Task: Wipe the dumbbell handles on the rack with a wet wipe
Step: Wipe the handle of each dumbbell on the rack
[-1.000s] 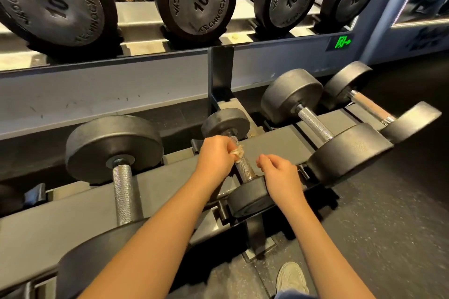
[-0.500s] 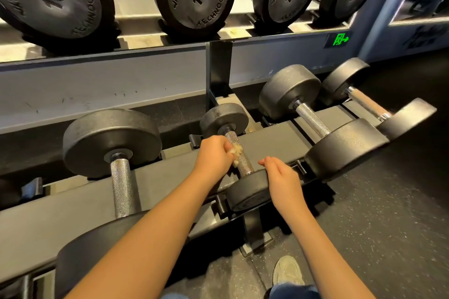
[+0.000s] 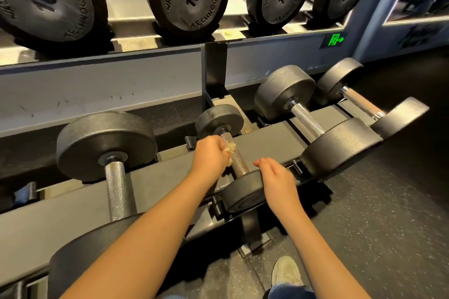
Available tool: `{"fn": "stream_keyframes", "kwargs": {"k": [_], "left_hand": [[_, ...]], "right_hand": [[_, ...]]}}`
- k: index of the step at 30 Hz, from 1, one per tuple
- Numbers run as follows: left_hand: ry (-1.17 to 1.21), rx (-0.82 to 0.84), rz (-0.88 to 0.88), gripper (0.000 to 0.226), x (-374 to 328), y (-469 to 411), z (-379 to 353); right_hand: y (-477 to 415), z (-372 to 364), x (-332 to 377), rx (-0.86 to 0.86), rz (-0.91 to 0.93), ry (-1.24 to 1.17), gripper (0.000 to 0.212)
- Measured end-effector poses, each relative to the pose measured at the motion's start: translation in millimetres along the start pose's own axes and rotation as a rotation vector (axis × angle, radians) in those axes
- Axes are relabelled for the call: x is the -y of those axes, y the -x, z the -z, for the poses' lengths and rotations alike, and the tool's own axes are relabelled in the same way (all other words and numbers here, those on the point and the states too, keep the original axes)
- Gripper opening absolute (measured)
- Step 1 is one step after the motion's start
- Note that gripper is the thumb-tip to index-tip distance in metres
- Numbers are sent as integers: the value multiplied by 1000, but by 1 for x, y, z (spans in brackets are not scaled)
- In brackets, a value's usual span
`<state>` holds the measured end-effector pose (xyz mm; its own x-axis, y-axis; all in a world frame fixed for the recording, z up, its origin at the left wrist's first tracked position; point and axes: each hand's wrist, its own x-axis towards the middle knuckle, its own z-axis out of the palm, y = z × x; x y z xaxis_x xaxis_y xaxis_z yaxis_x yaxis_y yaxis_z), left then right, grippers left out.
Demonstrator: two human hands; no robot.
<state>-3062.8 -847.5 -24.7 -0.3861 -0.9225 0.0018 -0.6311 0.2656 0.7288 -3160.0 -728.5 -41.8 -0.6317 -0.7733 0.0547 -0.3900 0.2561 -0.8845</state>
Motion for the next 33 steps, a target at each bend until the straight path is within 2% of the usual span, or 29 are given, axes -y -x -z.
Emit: {"fn": "stream_keyframes", "kwargs": {"k": [4,6,9,12,15,18,20,23,25,28,30,33], "left_hand": [[-38,330,36,10,-2,6,6],[-84,366,-12,13,-6,6,11],[65,244,-120,10,-13,5,21],[211,179,-193,13,-17,5,27],[205,117,-233,17,-18,5,31],[52,57,-334,23,-21,3,37],[-80,-48,-419,28,-23,2,39],[-142,-213,-411,38,-19,-2,41],[-176,-164,-319,42,-15,-6,41],[-290,-83,-242,46,-13,-8,36],[-316,-88,-251,47,-13,-9,34],[-316,-62,-260,48,-12,-11,36]], "right_hand": [[-2,1,-2,24,-21,-22,34],[-3,3,-1,56,-15,-23,30],[-10,7,6,111,83,-40,20],[-27,8,19,171,169,-139,19],[-42,6,33,207,135,-247,15],[-51,4,40,179,84,-302,9],[-57,3,41,111,97,-238,8],[-65,1,37,15,140,93,8],[-68,-2,30,121,130,304,6],[-70,-3,21,270,80,331,10],[-72,-3,18,284,71,288,17],[-78,-13,21,193,88,315,17]]}}
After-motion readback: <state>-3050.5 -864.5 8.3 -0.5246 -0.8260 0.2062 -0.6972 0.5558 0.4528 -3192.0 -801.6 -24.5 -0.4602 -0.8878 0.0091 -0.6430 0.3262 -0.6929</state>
